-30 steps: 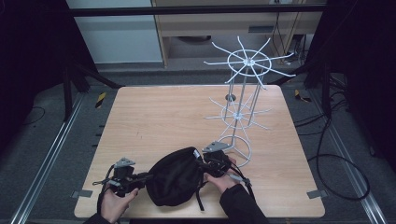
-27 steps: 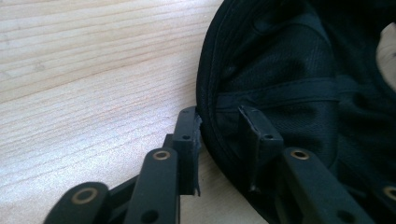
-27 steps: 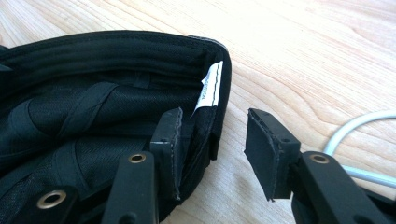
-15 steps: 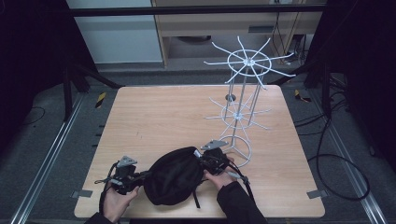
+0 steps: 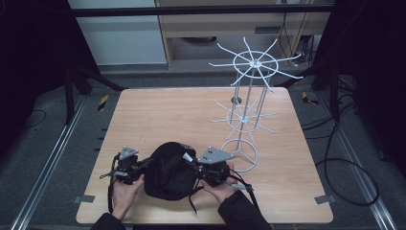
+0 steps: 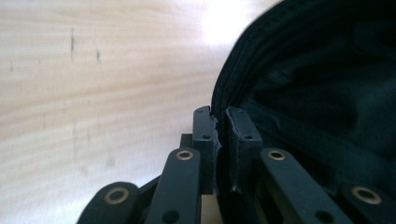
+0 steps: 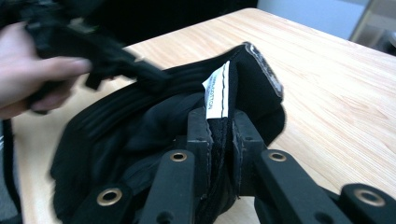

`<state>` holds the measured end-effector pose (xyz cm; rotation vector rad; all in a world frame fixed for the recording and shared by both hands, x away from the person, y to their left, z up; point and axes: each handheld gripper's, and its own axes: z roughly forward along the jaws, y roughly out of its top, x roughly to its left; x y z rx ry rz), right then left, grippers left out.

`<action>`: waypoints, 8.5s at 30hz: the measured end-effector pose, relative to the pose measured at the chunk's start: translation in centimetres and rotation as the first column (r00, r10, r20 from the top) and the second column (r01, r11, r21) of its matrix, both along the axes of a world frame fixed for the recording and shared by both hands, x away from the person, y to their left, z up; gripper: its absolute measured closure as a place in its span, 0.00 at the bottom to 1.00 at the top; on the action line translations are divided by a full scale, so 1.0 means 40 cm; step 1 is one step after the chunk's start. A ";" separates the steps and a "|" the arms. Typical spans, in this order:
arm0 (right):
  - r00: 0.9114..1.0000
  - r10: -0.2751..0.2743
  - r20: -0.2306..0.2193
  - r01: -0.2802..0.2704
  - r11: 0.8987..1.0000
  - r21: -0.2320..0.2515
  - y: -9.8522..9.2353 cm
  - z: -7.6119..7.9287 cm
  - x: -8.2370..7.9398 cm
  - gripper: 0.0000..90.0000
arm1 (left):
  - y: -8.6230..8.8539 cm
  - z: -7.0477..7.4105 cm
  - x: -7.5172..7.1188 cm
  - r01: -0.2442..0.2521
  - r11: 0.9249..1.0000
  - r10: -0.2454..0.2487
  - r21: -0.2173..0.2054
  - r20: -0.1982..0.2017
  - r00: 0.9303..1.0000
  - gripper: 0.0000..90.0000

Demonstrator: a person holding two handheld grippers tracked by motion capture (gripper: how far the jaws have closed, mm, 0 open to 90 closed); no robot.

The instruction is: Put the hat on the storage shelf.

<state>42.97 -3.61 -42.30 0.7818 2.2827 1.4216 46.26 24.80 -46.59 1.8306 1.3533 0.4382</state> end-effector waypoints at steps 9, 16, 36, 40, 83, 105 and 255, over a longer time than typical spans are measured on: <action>0.998 0.054 -0.031 -0.057 0.996 -0.072 0.009 -0.055 -0.042 0.89 | -0.009 -0.012 0.013 0.012 1.000 -0.012 0.020 -0.004 1.000 0.90; 0.997 0.045 -0.065 -0.053 0.991 -0.125 0.009 -0.100 -0.050 0.90 | 0.001 -0.016 0.014 0.026 1.000 -0.026 0.012 -0.022 0.999 0.86; 0.995 -0.009 -0.095 -0.001 0.994 -0.107 -0.002 -0.115 -0.049 0.89 | -0.095 0.058 -0.059 0.160 0.984 -0.163 -0.082 -0.032 0.986 0.55; 0.996 0.012 -0.089 -0.020 0.995 -0.099 0.002 -0.117 -0.053 0.89 | -0.124 0.049 -0.051 0.174 0.978 -0.181 -0.112 -0.054 0.982 0.48; 0.986 0.107 -0.131 -0.125 0.982 -0.139 0.046 -0.150 -0.067 0.80 | -0.205 0.006 -0.055 0.196 0.969 -0.221 -0.149 -0.176 0.959 0.75; 0.992 0.034 -0.120 -0.023 0.995 0.093 -0.117 -0.064 -0.046 0.56 | -0.159 0.137 -0.108 0.270 0.938 -0.264 -0.216 0.056 0.963 0.91; 0.889 -0.452 -0.074 0.448 0.892 -0.059 -0.503 -0.121 -0.043 0.62 | -0.010 0.467 -0.147 0.297 0.927 -0.105 -0.230 0.599 0.793 0.89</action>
